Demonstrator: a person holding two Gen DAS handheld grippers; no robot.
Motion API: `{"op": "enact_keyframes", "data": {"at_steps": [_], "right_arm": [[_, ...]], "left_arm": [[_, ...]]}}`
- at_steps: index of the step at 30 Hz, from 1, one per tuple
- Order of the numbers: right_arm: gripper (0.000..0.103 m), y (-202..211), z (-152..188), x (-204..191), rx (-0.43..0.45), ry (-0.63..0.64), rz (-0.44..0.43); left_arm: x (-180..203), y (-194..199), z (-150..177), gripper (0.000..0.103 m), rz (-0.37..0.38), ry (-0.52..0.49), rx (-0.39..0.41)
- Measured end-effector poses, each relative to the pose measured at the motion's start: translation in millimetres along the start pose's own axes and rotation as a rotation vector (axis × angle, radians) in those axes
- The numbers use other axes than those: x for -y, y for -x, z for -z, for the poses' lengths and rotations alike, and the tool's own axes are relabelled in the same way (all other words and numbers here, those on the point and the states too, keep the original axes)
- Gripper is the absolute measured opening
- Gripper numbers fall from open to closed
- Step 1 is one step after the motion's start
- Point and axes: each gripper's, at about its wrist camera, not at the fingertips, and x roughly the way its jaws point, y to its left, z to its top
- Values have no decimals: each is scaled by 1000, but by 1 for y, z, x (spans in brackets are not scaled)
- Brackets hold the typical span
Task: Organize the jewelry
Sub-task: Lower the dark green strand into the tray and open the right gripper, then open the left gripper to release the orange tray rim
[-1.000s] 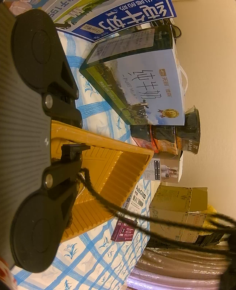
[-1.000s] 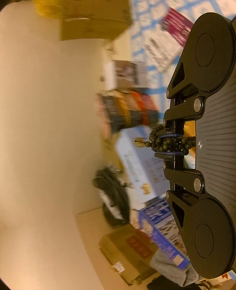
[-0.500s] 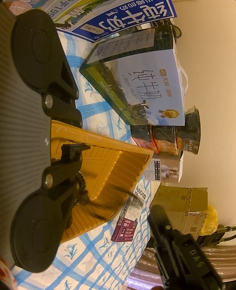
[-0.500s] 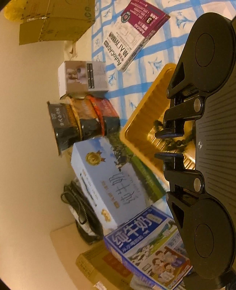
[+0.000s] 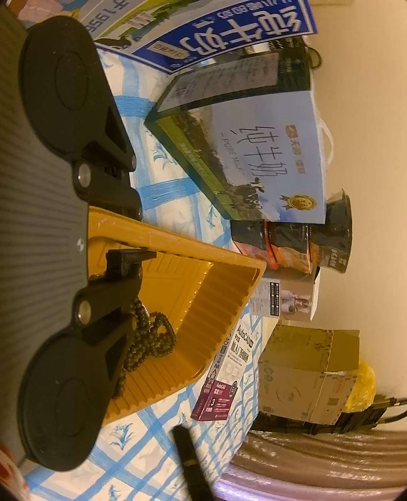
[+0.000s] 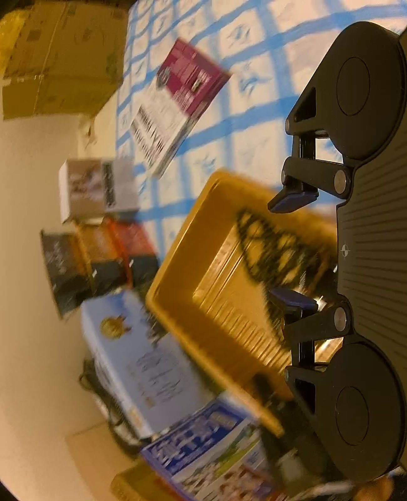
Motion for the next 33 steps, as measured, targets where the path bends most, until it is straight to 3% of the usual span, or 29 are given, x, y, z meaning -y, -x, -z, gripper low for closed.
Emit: {"op": "enact_keyframes", "data": {"at_steps": [4, 18, 21, 23, 27, 33], "right_arm": [[54, -1, 21, 6, -22, 30, 82], [54, -6, 57, 18, -87, -42, 95], [55, -7, 60, 20, -91, -33, 120], [57, -7, 63, 22, -90, -42, 129], [69, -4, 67, 24, -68, -67, 136], [72, 7, 78, 22, -50, -108, 132]], "left_arm": [[-4, -2, 1, 6, 3, 18, -9], [-47, -29, 21, 11, 59, 206, -124], [-49, -30, 28, 20, 52, 201, -129], [-51, -29, 30, 37, 42, 201, -134], [-56, -23, 30, 48, 46, 194, -138], [-56, 3, 22, 64, 3, 144, -99]]}}
